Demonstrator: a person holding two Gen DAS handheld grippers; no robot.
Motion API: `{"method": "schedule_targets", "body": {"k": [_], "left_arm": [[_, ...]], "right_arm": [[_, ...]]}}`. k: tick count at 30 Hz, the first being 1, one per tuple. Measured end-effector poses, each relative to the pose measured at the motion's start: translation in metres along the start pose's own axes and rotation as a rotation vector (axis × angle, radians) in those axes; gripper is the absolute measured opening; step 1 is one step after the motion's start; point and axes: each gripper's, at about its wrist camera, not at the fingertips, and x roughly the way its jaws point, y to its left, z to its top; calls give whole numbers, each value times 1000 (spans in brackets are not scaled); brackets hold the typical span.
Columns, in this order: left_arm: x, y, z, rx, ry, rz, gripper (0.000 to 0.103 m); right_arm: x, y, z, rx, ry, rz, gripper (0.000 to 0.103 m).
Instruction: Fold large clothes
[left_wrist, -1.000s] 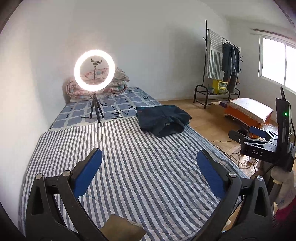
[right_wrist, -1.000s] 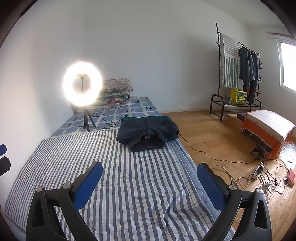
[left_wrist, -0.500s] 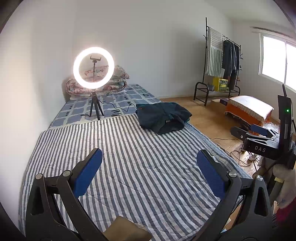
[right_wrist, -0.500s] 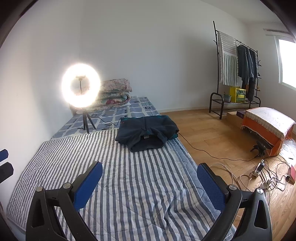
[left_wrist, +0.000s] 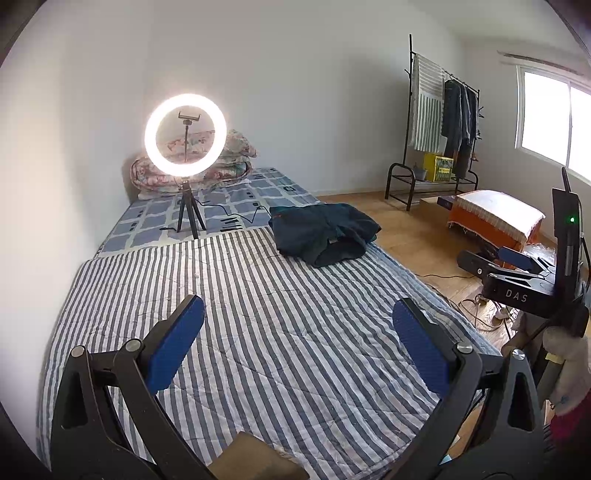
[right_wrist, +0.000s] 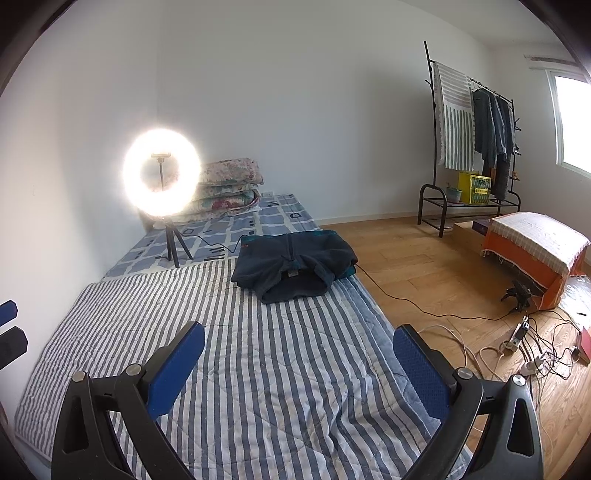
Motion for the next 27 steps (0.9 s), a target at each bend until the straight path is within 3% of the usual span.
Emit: {"method": "schedule_targets", "body": {"k": [27], "left_arm": [[0,3,-2,9,2,4,103]], "right_arm": [[-1,1,-1,3,0,3,103]]}}
